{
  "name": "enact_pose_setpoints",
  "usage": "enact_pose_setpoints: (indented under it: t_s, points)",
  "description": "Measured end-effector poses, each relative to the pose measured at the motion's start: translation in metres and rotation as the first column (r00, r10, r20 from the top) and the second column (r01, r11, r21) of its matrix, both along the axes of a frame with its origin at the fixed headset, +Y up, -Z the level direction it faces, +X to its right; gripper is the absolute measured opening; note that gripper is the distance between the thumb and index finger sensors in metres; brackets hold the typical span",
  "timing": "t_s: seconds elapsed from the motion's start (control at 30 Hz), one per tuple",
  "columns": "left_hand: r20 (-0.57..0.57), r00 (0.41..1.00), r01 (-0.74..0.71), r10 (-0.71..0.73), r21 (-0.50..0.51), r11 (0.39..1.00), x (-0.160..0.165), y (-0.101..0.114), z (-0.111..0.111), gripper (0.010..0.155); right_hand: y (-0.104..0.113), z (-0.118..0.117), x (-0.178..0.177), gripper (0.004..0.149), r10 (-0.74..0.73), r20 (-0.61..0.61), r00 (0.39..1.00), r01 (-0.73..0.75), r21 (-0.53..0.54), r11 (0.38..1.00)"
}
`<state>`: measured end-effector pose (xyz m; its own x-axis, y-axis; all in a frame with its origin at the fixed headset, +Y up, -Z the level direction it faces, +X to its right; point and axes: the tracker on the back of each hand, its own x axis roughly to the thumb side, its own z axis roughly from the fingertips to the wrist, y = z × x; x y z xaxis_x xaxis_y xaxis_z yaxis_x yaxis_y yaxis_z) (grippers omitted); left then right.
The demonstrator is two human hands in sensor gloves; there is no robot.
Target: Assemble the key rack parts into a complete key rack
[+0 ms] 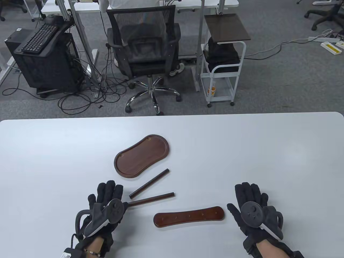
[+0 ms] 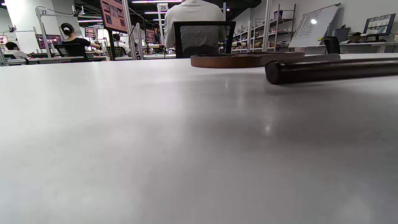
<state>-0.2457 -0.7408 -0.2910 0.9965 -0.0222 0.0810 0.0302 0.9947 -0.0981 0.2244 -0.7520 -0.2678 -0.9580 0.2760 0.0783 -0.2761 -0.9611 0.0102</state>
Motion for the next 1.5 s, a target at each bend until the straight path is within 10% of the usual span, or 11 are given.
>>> enact_pose_setpoints:
  t_s: [0.7,1.5]
  points:
    - [-0.010,1.000,-0.015,0.014,-0.018,1.000,0.001,0.000,0.000,0.068,0.006,0.003,-0.019,0.077,0.078,-0.092,0.993,-0.074,0.046,0.996]
    - [-0.013,1.000,-0.023,0.023,-0.020,1.000,0.002,0.000,-0.003,0.068,-0.023,0.000,-0.075,0.077,0.095,-0.456,0.885,-0.208,-0.202,0.957]
